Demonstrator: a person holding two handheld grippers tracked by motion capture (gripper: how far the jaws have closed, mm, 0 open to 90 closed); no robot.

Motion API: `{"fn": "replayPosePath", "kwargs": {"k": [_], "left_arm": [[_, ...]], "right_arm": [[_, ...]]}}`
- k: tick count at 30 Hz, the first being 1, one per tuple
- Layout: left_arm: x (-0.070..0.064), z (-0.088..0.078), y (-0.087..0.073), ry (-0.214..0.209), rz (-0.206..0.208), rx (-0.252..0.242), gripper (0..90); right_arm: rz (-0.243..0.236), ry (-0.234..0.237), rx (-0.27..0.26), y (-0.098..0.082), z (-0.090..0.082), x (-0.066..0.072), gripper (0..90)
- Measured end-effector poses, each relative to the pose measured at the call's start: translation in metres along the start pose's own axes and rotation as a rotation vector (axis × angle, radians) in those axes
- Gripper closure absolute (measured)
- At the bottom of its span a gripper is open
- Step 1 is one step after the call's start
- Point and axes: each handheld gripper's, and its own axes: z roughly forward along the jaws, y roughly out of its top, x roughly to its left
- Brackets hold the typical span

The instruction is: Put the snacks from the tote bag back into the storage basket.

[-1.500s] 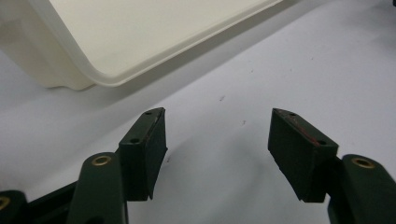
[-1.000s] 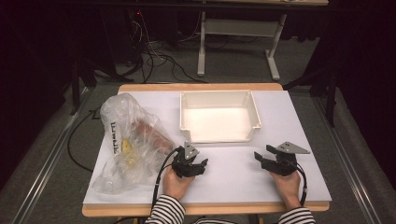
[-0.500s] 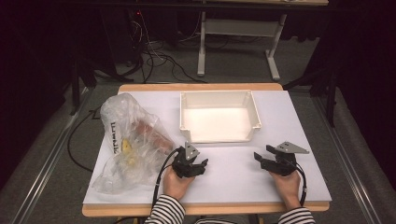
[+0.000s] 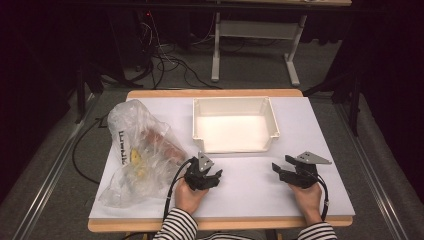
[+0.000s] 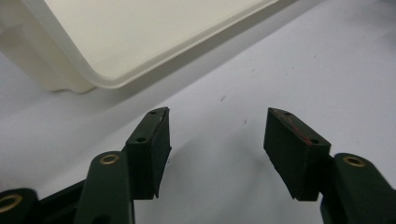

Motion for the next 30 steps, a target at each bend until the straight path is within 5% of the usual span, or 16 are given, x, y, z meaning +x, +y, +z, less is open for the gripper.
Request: {"fn": "replayPosePath", "kwargs": {"k": [20, 30], "left_arm": [[-0.012, -0.007, 0.006, -0.042, -0.007, 0.025, 41.5], [-0.017, -0.025, 0.017, -0.033, 0.013, -0.001, 41.1]], "right_arm": [[-0.014, 0.003, 0.006, 0.0, 0.001, 0.001, 33.2], [-0.027, 0.003, 0.007, 0.0, 0.001, 0.003, 32.8]]}}
